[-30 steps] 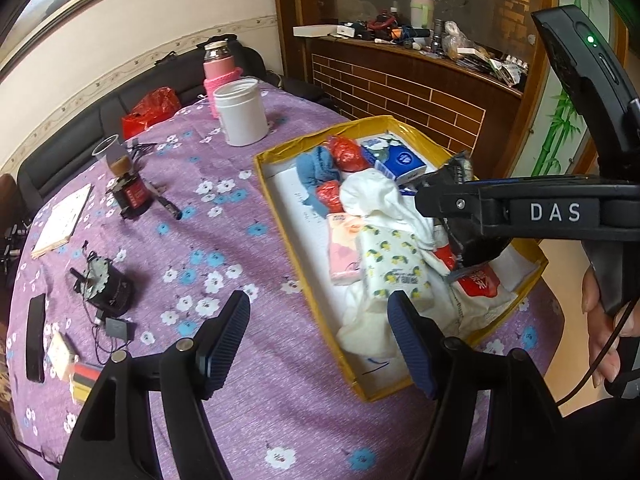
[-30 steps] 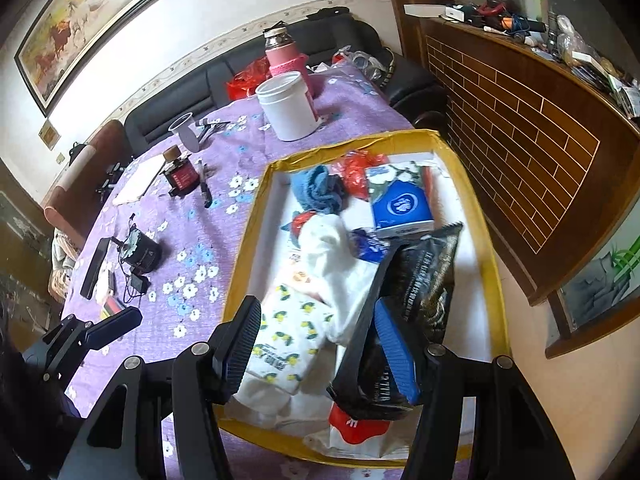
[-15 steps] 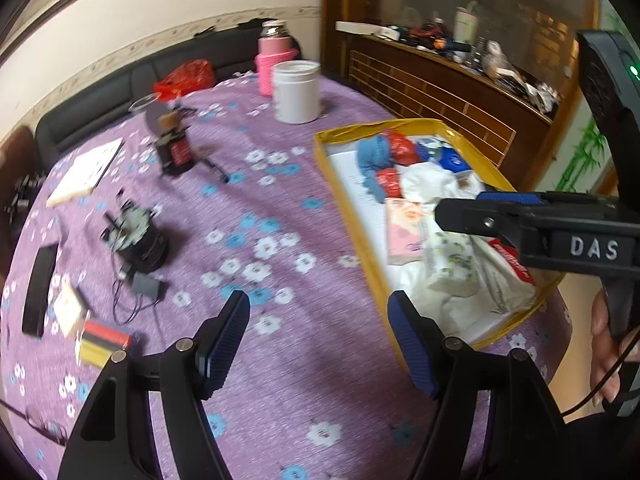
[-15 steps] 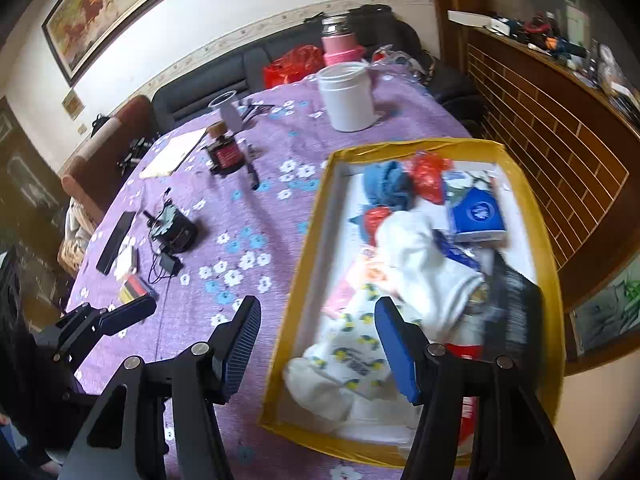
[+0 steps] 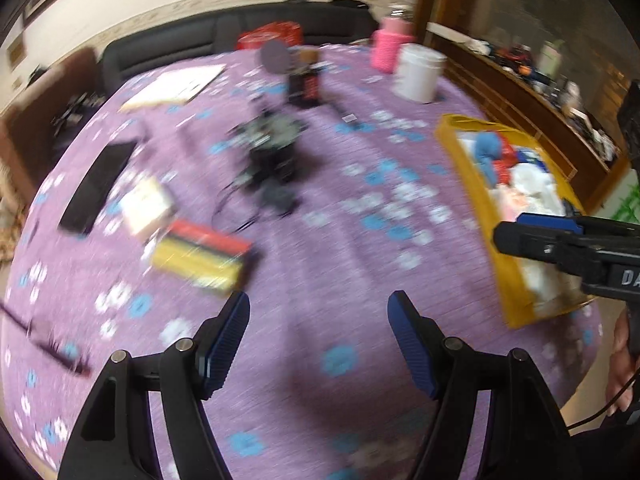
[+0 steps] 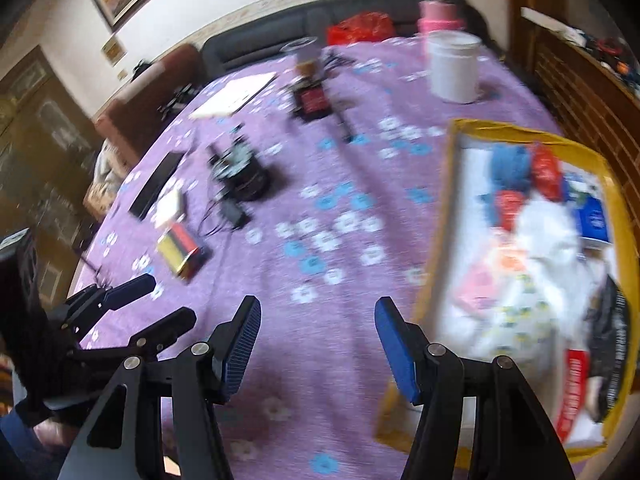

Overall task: Organize soft objects
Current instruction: 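Move both tools back over the table pile, then grasp the bag of yellow, black and red foam tubes with the right tool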

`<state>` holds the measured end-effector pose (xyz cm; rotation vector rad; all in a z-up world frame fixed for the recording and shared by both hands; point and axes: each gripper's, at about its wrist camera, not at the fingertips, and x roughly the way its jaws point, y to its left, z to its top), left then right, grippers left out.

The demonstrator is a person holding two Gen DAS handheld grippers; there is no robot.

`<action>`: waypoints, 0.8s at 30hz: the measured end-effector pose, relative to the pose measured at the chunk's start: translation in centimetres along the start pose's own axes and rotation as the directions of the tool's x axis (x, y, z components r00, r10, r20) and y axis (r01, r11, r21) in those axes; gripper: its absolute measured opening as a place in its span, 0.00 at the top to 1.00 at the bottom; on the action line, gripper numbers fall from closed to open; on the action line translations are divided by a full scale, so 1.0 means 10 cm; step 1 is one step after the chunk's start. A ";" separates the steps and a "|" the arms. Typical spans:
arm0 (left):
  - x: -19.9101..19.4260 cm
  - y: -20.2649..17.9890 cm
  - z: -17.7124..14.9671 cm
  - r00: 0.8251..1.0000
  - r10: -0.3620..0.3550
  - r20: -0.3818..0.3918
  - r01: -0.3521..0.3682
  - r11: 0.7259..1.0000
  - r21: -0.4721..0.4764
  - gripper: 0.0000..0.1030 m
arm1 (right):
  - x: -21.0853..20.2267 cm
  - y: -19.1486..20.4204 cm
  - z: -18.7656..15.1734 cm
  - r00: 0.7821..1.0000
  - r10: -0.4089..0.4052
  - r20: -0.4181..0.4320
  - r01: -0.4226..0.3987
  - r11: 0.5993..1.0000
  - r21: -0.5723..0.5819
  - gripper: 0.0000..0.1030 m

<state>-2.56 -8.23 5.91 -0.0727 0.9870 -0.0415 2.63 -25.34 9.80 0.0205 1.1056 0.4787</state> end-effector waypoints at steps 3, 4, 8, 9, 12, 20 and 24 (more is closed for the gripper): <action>0.04 0.36 -0.19 0.998 0.042 -0.039 -0.044 0.997 -0.067 0.31 | 0.20 0.26 0.01 0.999 0.039 -0.038 -0.041 0.998 -0.047 0.38; 0.05 0.48 -0.25 0.997 0.052 -0.052 -0.056 0.994 -0.089 0.31 | 0.26 0.33 0.01 0.997 0.051 -0.052 -0.054 0.997 -0.059 0.38; 0.06 0.85 -0.44 0.991 0.106 -0.079 -0.116 0.984 -0.135 0.31 | 0.57 0.72 0.02 0.989 0.092 -0.119 -0.107 0.986 -0.129 0.37; 0.05 0.93 -0.47 0.990 0.117 -0.084 -0.128 0.982 -0.142 0.31 | 0.67 0.84 0.05 0.986 0.095 -0.137 -0.116 0.981 -0.153 0.37; 0.07 1.11 -0.56 0.986 0.130 -0.108 -0.147 0.976 -0.164 0.31 | 0.86 1.13 0.14 0.983 0.092 -0.161 -0.129 0.962 -0.239 0.37; 0.07 1.24 -0.67 0.980 0.158 -0.119 -0.171 0.979 -0.108 0.22 | 1.44 1.75 0.51 0.977 0.050 -0.208 -0.143 0.877 -0.459 0.31; 0.09 1.29 -0.66 0.980 0.159 -0.116 -0.172 0.979 -0.107 0.17 | 1.73 1.90 0.59 0.972 -0.004 -0.235 -0.125 0.838 -0.532 0.27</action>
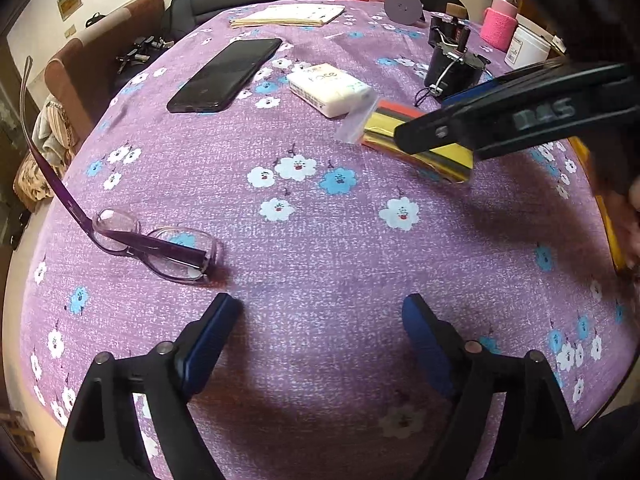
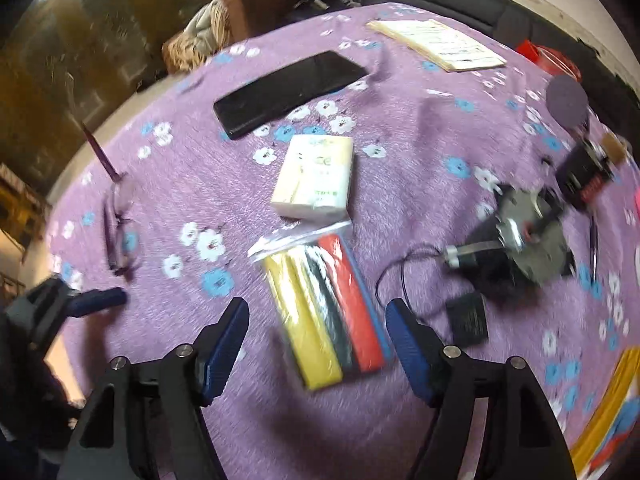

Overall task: Organize soft objects
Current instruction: 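Grasp the bag of yellow, black and red foam tubes with the right tool, then grasp the white Face tissue pack with the left tool while the right tool holds the tube bag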

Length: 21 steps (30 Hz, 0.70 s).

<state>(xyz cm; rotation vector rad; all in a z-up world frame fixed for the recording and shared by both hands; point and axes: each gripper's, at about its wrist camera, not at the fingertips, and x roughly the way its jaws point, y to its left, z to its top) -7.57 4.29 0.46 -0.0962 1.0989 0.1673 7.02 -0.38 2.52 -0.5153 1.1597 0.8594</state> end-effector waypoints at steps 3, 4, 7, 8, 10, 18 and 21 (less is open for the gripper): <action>0.01 0.03 0.01 1.000 0.001 0.004 -0.001 1.000 -0.004 0.16 | 0.13 -0.02 0.00 0.999 0.020 -0.041 -0.020 1.000 0.010 0.37; 0.02 0.03 0.02 1.000 0.002 0.006 -0.002 1.000 -0.002 0.16 | 0.14 -0.04 -0.03 0.999 -0.005 -0.032 0.006 1.000 0.023 0.45; 0.04 0.02 0.05 1.000 0.004 0.010 -0.004 1.000 0.002 0.15 | 0.05 -0.08 -0.20 1.000 0.006 -0.016 -0.005 0.998 0.069 0.49; 0.04 0.02 0.06 1.000 0.003 0.011 -0.003 1.000 0.004 0.15 | 0.01 -0.11 -0.27 1.000 0.002 -0.010 -0.001 0.995 0.096 0.49; 0.06 0.01 0.09 1.000 0.000 0.013 0.000 1.000 0.008 0.15 | -0.09 -0.19 -0.48 1.000 0.005 0.005 -0.006 0.985 0.171 0.49; 0.12 -0.12 0.23 1.000 -0.018 0.015 0.017 0.999 0.031 0.15 | -0.43 -0.62 -1.37 0.974 -0.228 -0.010 0.205 0.855 0.477 0.49; 0.12 -0.20 0.26 0.999 -0.034 0.011 0.034 0.998 0.045 0.15 | -0.44 -0.63 -1.42 0.971 -0.239 -0.003 0.212 0.853 0.477 0.48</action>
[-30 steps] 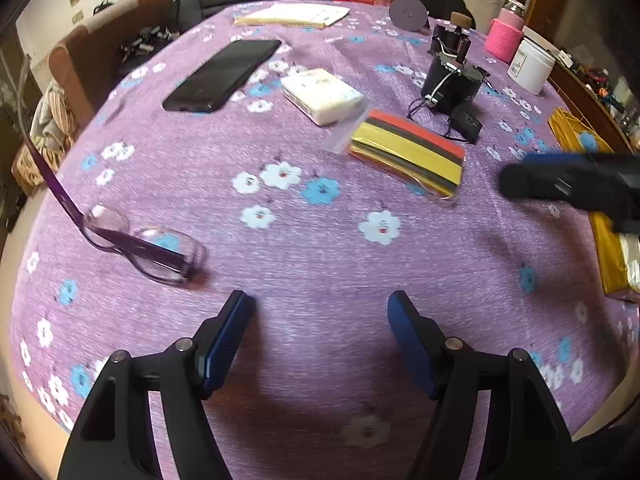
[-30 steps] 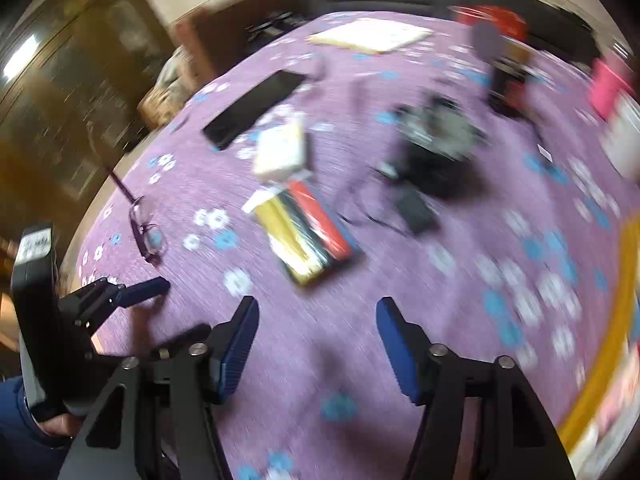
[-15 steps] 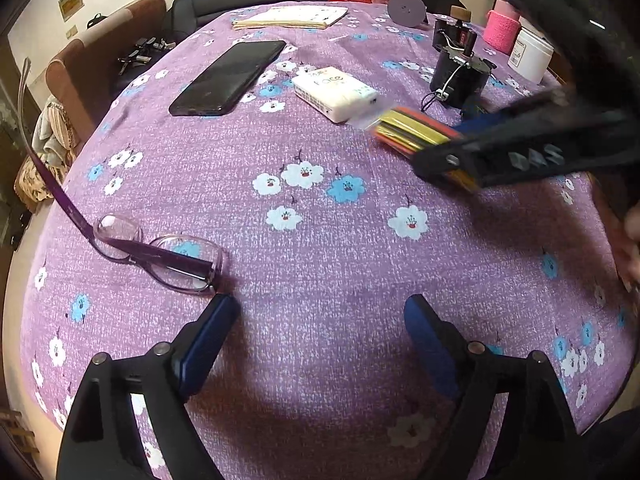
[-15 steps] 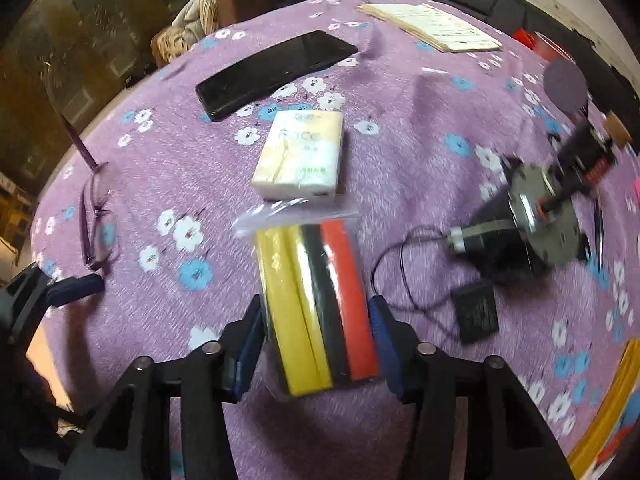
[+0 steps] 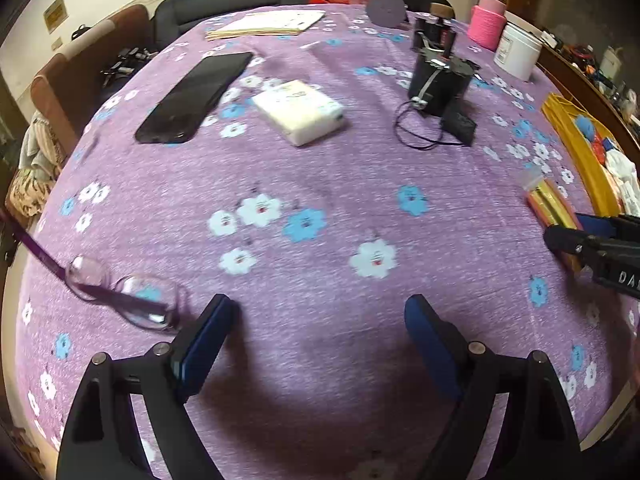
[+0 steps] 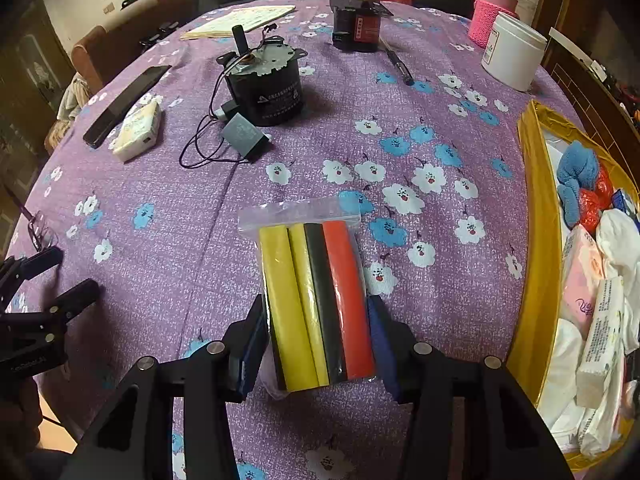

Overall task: Organize soft objects
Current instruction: 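Grasp the white Face tissue pack with the left tool while the right tool holds the tube bag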

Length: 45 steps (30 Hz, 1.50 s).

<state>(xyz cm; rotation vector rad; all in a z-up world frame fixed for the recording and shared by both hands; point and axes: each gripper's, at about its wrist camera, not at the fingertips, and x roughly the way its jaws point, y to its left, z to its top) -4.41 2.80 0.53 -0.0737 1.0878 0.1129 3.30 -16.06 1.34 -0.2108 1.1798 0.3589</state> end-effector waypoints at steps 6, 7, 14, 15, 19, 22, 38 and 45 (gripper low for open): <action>-0.05 -0.09 0.06 1.000 -0.029 -0.009 0.029 1.000 0.005 0.15 | -0.02 0.03 -0.14 0.997 -0.010 0.083 0.011 1.000 -0.018 0.45; -0.07 -0.07 0.10 0.999 -0.037 -0.009 0.037 0.999 -0.010 0.15 | -0.03 0.03 -0.17 0.995 0.001 0.098 0.000 1.000 -0.011 0.44; -0.16 0.15 0.62 0.994 -0.113 -0.003 0.111 0.978 -0.175 0.15 | -0.09 0.07 -0.29 0.985 -0.011 0.171 0.020 0.999 -0.047 0.41; -0.11 0.20 0.72 0.992 -0.122 -0.018 0.115 0.970 -0.215 0.15 | -0.09 0.07 -0.29 0.985 -0.008 0.171 0.015 0.999 -0.045 0.41; 0.18 0.41 1.11 0.992 -0.098 -0.077 0.065 0.931 -0.358 0.15 | -0.09 0.04 -0.29 0.985 0.030 0.171 -0.022 0.998 -0.052 0.32; 0.41 0.50 1.29 0.988 -0.106 -0.116 0.047 0.905 -0.423 0.18 | -0.09 0.05 -0.31 0.984 0.033 0.173 -0.024 0.998 -0.054 0.31; 0.58 0.18 1.28 0.994 -0.019 -0.106 -0.008 0.967 -0.254 0.56 | -0.10 0.01 -0.33 0.983 0.041 0.179 -0.034 0.998 -0.046 0.31; 0.20 -0.29 0.57 0.994 -0.066 -0.082 0.060 0.996 -0.072 0.56 | -0.09 0.05 -0.32 0.987 0.020 0.162 -0.008 0.997 -0.076 0.30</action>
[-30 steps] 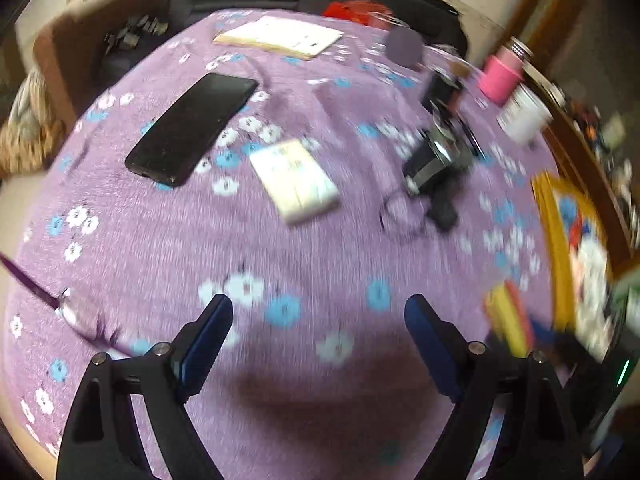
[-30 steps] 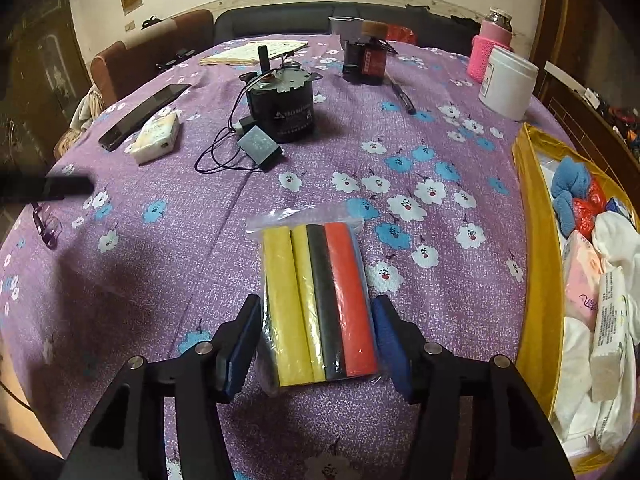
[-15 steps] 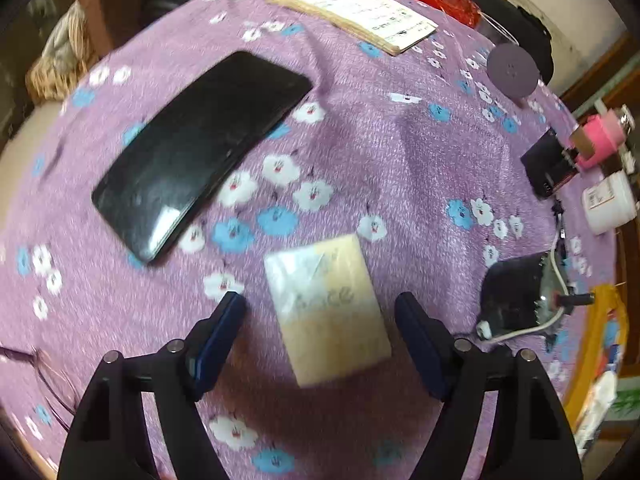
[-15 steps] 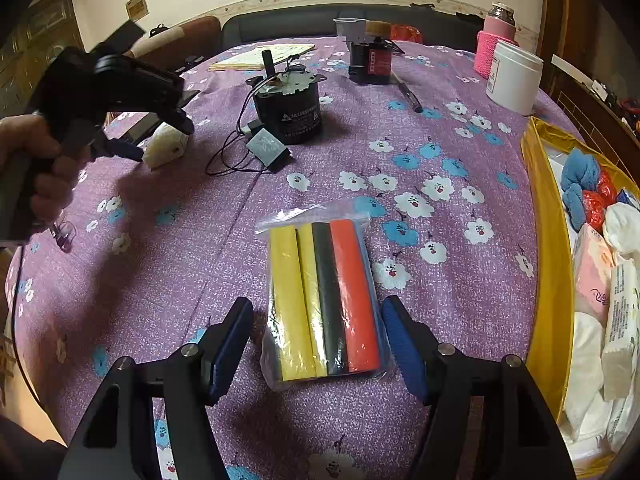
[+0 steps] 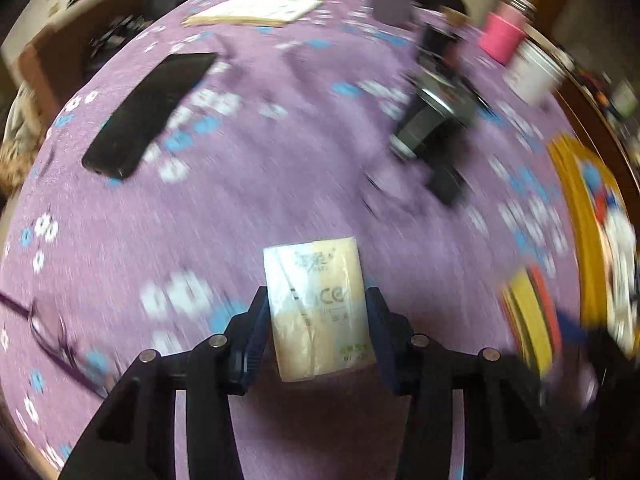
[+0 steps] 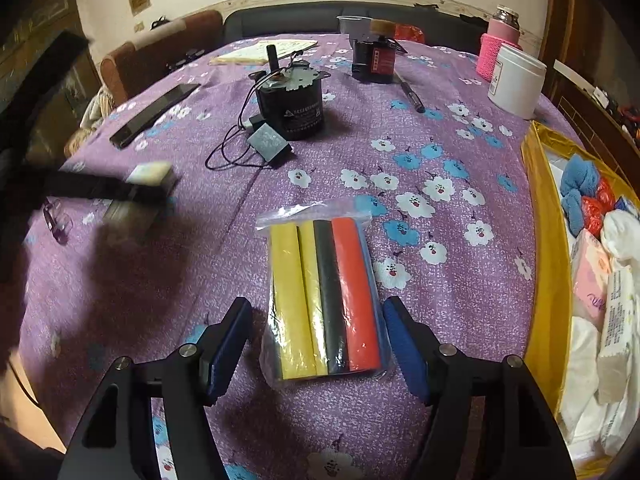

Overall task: Organize soft objects
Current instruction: 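Grasp the white Face tissue pack with the left tool while the right tool holds the tube bag, then carry the Face pack and tube bag over the tray with both tools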

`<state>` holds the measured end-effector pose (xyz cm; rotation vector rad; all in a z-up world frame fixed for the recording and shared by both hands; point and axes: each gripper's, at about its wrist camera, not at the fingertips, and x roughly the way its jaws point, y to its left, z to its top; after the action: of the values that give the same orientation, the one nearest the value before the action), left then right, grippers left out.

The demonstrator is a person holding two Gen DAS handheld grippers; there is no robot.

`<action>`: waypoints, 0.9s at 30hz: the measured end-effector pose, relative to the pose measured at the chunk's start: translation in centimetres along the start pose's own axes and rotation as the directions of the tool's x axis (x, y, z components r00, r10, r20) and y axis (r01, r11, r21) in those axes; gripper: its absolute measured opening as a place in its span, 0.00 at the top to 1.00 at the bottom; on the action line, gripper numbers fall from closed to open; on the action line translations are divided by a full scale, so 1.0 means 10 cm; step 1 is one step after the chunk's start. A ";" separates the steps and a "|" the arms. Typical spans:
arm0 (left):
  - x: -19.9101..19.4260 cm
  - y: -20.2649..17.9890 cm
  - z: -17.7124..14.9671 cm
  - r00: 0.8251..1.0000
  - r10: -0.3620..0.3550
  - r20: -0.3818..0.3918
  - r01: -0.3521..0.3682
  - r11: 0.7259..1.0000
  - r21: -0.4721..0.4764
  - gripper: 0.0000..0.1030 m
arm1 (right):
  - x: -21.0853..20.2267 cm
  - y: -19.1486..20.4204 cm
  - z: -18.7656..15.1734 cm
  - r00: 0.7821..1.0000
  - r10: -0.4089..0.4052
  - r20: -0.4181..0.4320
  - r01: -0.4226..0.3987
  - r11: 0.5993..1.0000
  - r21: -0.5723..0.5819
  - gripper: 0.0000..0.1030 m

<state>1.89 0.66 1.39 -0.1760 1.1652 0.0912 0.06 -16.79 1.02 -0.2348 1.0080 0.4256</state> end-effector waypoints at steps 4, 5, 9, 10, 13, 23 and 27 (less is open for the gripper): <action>-0.10 -0.16 -0.29 0.999 0.004 0.047 -0.007 0.998 0.067 0.55 | -0.03 -0.04 -0.01 0.999 -0.012 -0.036 0.012 1.000 0.006 0.30; -0.10 -0.20 -0.32 0.998 0.020 0.061 -0.025 0.996 0.084 0.55 | -0.03 -0.07 0.00 0.999 -0.013 -0.044 0.014 1.000 0.016 0.30; -0.07 -0.27 -0.34 0.996 0.039 0.075 -0.045 0.995 0.084 0.53 | -0.03 -0.14 0.02 0.998 0.013 -0.061 -0.011 0.999 0.032 0.30; -0.09 -0.27 -0.35 0.996 0.038 0.078 -0.044 0.996 0.081 0.51 | -0.03 -0.15 0.03 0.998 0.020 -0.067 -0.018 0.999 0.028 0.30; -0.07 -0.27 -0.35 0.996 0.034 0.082 -0.040 0.997 0.073 0.44 | -0.03 -0.13 0.08 0.995 0.051 -0.085 -0.051 0.999 0.004 0.30; -0.04 -0.40 -0.40 0.992 0.067 0.105 -0.073 0.996 0.060 0.26 | 0.05 -0.19 0.20 0.989 0.075 -0.129 -0.079 0.997 -0.019 0.48; -0.02 -0.42 -0.41 0.989 0.079 0.123 -0.085 0.995 0.047 0.20 | 0.03 -0.27 0.21 0.992 0.038 -0.117 -0.042 0.999 -0.026 0.52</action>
<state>-1.23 -4.27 0.37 -0.0751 1.0527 0.1416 3.01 -18.31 1.80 -0.2678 1.1235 0.4670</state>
